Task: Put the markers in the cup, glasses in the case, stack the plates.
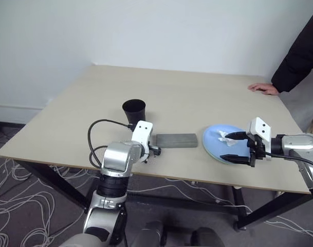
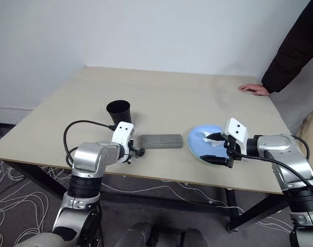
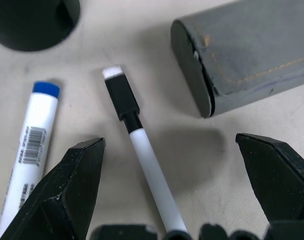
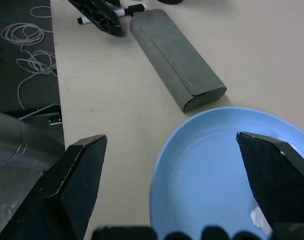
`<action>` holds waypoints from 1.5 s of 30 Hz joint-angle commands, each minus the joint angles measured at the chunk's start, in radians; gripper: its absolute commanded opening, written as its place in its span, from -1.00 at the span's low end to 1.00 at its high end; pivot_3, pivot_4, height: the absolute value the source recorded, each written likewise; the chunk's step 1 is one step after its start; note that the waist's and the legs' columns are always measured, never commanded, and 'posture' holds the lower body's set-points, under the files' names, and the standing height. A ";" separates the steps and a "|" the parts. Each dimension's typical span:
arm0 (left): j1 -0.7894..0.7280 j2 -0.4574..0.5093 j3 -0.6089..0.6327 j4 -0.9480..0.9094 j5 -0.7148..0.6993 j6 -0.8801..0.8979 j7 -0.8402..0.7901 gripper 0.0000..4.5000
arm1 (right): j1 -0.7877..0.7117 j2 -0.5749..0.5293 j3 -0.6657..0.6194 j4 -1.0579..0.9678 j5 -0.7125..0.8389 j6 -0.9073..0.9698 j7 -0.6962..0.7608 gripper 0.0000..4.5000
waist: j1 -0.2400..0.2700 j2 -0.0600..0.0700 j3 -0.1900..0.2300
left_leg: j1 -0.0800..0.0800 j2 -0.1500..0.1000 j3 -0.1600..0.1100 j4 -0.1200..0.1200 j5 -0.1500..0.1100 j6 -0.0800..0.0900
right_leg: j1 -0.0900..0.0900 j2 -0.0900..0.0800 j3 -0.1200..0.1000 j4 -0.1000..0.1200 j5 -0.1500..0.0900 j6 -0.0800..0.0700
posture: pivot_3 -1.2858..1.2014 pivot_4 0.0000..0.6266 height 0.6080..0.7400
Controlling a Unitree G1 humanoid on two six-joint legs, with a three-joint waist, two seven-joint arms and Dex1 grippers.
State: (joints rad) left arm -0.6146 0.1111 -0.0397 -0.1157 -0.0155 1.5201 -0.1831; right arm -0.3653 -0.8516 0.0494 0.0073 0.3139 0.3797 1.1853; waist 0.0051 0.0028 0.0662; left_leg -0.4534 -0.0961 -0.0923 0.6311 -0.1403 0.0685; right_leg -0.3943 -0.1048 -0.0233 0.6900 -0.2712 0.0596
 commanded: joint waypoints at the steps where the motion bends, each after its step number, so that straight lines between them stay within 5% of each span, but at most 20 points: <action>1: -0.046 0.003 -0.006 0.003 0.005 0.040 0.030 0.98 | -0.004 -0.020 -0.040 -0.035 0.008 -0.004 -0.006 1.00 | 0.000 0.000 0.000 | 0.000 0.000 0.000 0.000 0.000 0.000 | 0.000 0.000 0.000 0.000 0.000 0.000 | 0.03 -1.00 0.41; 11: -0.089 -0.016 0.031 0.076 0.018 0.094 0.109 0.98 | -0.011 -0.015 -0.036 -0.025 0.005 -0.009 -0.011 1.00 | 0.000 0.000 0.000 | 0.000 0.000 0.000 0.000 0.000 0.000 | 0.000 0.000 0.000 0.000 0.000 0.000 | 0.03 -1.00 0.41; 16: -0.091 -0.012 0.029 0.094 0.017 0.094 0.126 0.48 | -0.012 -0.014 -0.034 -0.020 0.001 -0.014 -0.012 1.00 | -0.001 0.000 0.000 | 0.000 0.000 0.000 0.000 0.000 0.000 | 0.000 0.000 0.000 0.000 0.000 0.000 | 0.03 -1.00 0.41; 26: -0.087 -0.014 0.027 0.105 0.002 0.094 0.134 -1.00 | -0.013 -0.014 -0.035 -0.017 -0.001 -0.017 -0.016 1.00 | -0.001 0.000 0.000 | 0.003 0.000 0.000 -0.002 0.000 0.000 | 0.001 0.000 0.004 0.000 -0.001 -0.001 | 0.03 -1.00 0.41; 35: -0.105 0.010 0.003 0.063 -0.051 0.089 0.072 -1.00 | -0.020 -0.014 -0.033 -0.009 -0.003 -0.020 -0.018 1.00 | -0.001 0.000 0.000 | 0.003 0.000 0.000 -0.002 0.000 0.000 | 0.001 0.000 0.005 0.000 -0.001 -0.001 | 0.03 -1.00 0.41; 45: -0.137 0.217 -0.149 -0.036 -0.144 -0.240 -0.164 -1.00 | -0.040 -0.003 -0.026 0.003 -0.003 -0.020 -0.019 1.00 | 0.000 0.000 0.000 | 0.002 0.000 0.001 -0.006 0.000 0.000 | 0.001 0.000 0.006 -0.006 -0.001 -0.002 | 0.03 -1.00 0.41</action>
State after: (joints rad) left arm -0.7293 0.3127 -0.1683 -0.1187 -0.1594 1.3383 -0.3215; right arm -0.3856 -0.8506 0.0491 0.0139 0.3123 0.3741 1.1695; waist 0.0047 0.0030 0.0663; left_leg -0.4509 -0.0962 -0.0914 0.6240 -0.1404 0.0683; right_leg -0.3933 -0.1052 -0.0175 0.6827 -0.2719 0.0581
